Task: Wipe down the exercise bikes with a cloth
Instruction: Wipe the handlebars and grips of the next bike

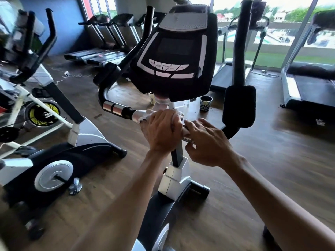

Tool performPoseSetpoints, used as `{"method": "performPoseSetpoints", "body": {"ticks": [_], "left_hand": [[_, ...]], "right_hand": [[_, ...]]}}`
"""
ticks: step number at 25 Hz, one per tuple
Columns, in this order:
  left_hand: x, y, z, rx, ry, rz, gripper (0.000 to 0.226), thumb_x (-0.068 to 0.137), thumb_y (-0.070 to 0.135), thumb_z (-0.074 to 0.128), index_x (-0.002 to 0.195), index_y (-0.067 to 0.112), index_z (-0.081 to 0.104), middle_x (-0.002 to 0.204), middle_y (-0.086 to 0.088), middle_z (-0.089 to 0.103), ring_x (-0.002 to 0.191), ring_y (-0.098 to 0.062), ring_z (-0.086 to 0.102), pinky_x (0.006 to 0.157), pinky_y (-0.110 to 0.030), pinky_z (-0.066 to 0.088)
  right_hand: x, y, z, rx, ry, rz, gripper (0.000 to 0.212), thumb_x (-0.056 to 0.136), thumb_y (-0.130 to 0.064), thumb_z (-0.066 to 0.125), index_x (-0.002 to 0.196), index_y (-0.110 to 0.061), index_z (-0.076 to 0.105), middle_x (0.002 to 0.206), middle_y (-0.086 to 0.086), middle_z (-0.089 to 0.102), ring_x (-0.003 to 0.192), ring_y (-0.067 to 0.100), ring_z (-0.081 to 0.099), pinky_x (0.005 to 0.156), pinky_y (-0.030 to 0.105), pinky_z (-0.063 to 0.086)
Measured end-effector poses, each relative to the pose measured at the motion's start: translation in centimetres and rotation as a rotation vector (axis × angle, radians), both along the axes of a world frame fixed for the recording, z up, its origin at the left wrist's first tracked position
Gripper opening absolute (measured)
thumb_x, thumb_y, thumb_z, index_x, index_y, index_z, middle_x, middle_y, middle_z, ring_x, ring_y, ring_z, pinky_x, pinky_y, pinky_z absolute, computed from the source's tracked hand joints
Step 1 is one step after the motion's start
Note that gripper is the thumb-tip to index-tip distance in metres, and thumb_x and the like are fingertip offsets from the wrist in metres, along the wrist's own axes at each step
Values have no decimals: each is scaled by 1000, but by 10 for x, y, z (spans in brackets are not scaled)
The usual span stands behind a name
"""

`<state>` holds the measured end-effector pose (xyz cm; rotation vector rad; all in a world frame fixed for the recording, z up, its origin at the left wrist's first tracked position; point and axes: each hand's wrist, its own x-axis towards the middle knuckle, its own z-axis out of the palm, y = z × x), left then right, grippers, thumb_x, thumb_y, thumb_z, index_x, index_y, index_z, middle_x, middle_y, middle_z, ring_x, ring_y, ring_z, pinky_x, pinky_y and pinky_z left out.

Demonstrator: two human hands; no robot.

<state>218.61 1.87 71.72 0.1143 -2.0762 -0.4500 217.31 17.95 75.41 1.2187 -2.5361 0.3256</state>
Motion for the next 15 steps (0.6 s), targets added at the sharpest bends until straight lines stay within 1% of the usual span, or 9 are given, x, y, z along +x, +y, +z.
{"method": "performPoseSetpoints", "body": {"ticks": [2, 4, 6, 7, 9, 10, 12, 14, 15], "left_hand": [[5, 3, 4, -4, 22, 10, 37, 99, 25, 35, 87, 13, 69, 88, 0, 69, 87, -22, 62, 85, -38, 42], [17, 11, 5, -15, 55, 2, 39, 101, 25, 34, 91, 10, 69, 89, -2, 68, 87, -23, 62, 85, -44, 45], [31, 25, 4, -10, 85, -7, 39, 102, 25, 35, 102, 7, 69, 96, -4, 69, 92, -25, 62, 89, -41, 44], [39, 33, 4, -7, 94, 4, 40, 101, 27, 35, 110, 6, 69, 102, -4, 69, 97, -25, 62, 92, -39, 42], [56, 46, 3, -19, 87, 30, 49, 98, 32, 35, 123, 2, 64, 116, -7, 67, 108, -27, 61, 97, -39, 40], [64, 50, 1, -37, 66, 38, 54, 94, 33, 35, 128, 0, 62, 123, -9, 65, 113, -29, 60, 100, -41, 41], [86, 52, -5, -70, -19, 37, 64, 89, 34, 38, 138, -3, 54, 135, -14, 60, 123, -32, 56, 104, -47, 39], [110, 52, -15, -33, -116, 51, 73, 88, 37, 42, 148, -5, 42, 146, -16, 52, 135, -32, 49, 112, -50, 35], [126, 52, -22, 19, -139, 106, 76, 90, 39, 44, 151, -5, 37, 151, -16, 47, 141, -30, 43, 118, -48, 30]], "right_hand": [[-1, 4, 6, -140, -203, 95, 57, 92, -47, 25, 128, -20, 60, 123, -3, 65, 114, 8, 49, 108, 31, 36], [-2, 8, 9, -315, -483, 222, 42, 101, -45, 28, 105, -30, 68, 110, -13, 66, 102, -1, 48, 105, 34, 35], [4, 7, 14, -506, -822, 348, 40, 106, -45, 36, 86, -35, 69, 91, -15, 67, 91, 2, 57, 92, 36, 45], [11, 5, 15, -571, -920, 374, 37, 106, -44, 41, 87, -31, 71, 87, -10, 70, 88, 6, 62, 86, 36, 49], [27, 0, 13, -699, -1051, 405, 28, 104, -36, 52, 101, -16, 71, 94, 5, 75, 93, 13, 69, 82, 32, 56], [36, -2, 9, -771, -1174, 414, 24, 105, -28, 53, 107, -10, 69, 95, 5, 76, 95, 13, 71, 81, 27, 57], [49, -5, -5, -855, -1378, 436, 18, 105, -17, 52, 111, -9, 66, 93, -1, 77, 94, 11, 73, 76, 22, 56], [55, -8, -22, -890, -1419, 462, 17, 104, -16, 52, 108, -9, 67, 90, -2, 75, 89, 11, 71, 74, 25, 55], [58, -10, -31, -896, -1442, 495, 19, 103, -18, 52, 109, -7, 67, 91, 0, 74, 88, 13, 69, 75, 27, 55]]}}
